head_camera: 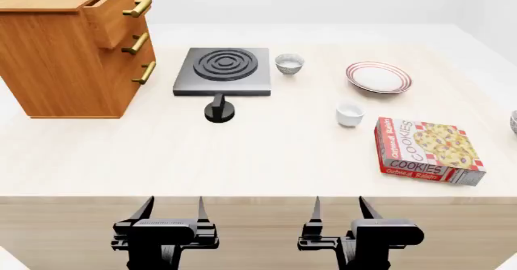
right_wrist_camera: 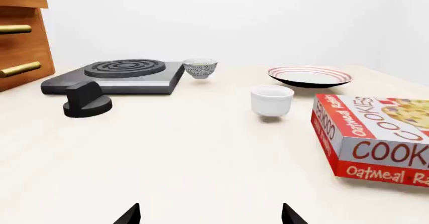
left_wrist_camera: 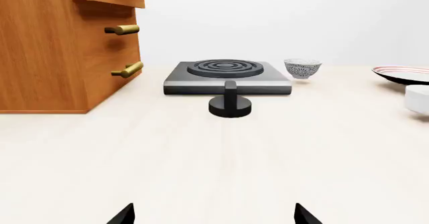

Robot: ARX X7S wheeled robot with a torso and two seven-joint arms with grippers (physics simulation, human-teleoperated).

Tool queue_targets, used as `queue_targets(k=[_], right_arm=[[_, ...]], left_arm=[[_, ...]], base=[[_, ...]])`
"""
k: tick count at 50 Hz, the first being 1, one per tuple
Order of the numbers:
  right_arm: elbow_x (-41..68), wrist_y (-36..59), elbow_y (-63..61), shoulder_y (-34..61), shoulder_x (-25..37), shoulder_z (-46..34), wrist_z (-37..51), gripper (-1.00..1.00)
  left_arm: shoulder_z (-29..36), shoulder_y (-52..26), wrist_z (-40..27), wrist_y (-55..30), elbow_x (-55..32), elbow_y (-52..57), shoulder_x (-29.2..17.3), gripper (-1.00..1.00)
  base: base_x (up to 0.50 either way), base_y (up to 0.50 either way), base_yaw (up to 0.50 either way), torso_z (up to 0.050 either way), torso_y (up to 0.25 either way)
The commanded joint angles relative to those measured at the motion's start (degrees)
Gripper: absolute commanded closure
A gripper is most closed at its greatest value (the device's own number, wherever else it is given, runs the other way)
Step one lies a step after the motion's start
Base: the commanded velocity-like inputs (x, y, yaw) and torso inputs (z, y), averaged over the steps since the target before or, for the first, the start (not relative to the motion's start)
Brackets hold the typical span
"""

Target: Pick the akita bowl next to the cookies box and place it on the plate.

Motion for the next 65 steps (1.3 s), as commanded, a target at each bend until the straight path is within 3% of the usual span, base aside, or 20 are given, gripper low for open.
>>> queue_targets(k=[1, 16, 21, 23, 28, 37, 40, 44, 48, 51, 65], right_arm=[[-0.08, 1.34, -0.55, 0.12, 0.83, -0.88, 2.38, -1.00], [1.45, 2.34, -1.57, 0.32, 3.20, -3.55, 5.56, -1.00], [4.83, 7.89, -9.63, 2.06, 3.76, -1.42, 6.63, -1.00], [8.61, 14.32, -20.39, 4.28, 4.74, 1.86, 7.59, -1.00], [14.05, 24.69, -34.31, 8.46, 7.70, 7.22, 9.58, -1.00], [23.08, 35.54, -48.35, 14.69, 11.86, 18.30, 13.35, -1.00], [26.26, 39.05, -51.88, 17.32, 13.75, 22.83, 14.95, -1.00], [29.52, 42.18, -54.97, 19.40, 15.54, 26.96, 16.39, -1.00], [29.93, 42.68, -56.03, 19.80, 16.61, 27.97, 16.89, -1.00], [30.11, 42.62, -56.06, 19.90, 16.68, 28.15, 17.19, -1.00], [30.98, 41.60, -55.00, 19.37, 16.78, 28.30, 17.23, -1.00]], left_arm=[[1.12, 0.06, -1.05, -0.12, -0.82, 0.18, -0.91, -1.00], [3.67, -0.04, -3.71, -0.52, -2.96, 0.59, -3.17, -1.00], [2.50, -0.19, -4.53, -3.20, -5.23, 5.58, -3.84, -1.00], [0.52, -0.17, -5.61, -8.91, -7.25, 17.20, -5.09, -1.00], [-3.68, -1.52, -8.84, -17.45, -8.53, 33.87, -7.83, -1.00], [-13.89, -4.78, -12.37, -29.93, -13.89, 52.39, -12.60, -1.00], [-20.24, -6.01, -13.51, -33.98, -17.19, 57.29, -14.34, -1.00], [-25.42, -4.39, -16.15, -32.48, -20.40, 59.95, -16.85, -1.00], [-25.00, 0.78, -30.80, -26.57, -29.75, 59.96, -29.59, -1.00], [-23.98, 2.85, -36.16, -23.83, -32.31, 59.88, -34.32, -1.00], [-22.45, 5.15, -41.38, -20.67, -34.21, 59.56, -39.38, -1.00]], base=[[0.00, 0.00, 0.00, 0.000, 0.000], [0.00, 0.00, 0.00, 0.000, 0.000], [0.00, 0.00, 0.00, 0.000, 0.000], [0.00, 0.00, 0.00, 0.000, 0.000], [0.00, 0.00, 0.00, 0.000, 0.000], [0.00, 0.00, 0.00, 0.000, 0.000], [0.00, 0.00, 0.00, 0.000, 0.000], [0.00, 0.00, 0.00, 0.000, 0.000], [0.00, 0.00, 0.00, 0.000, 0.000], [0.00, 0.00, 0.00, 0.000, 0.000], [0.00, 0.00, 0.00, 0.000, 0.000]])
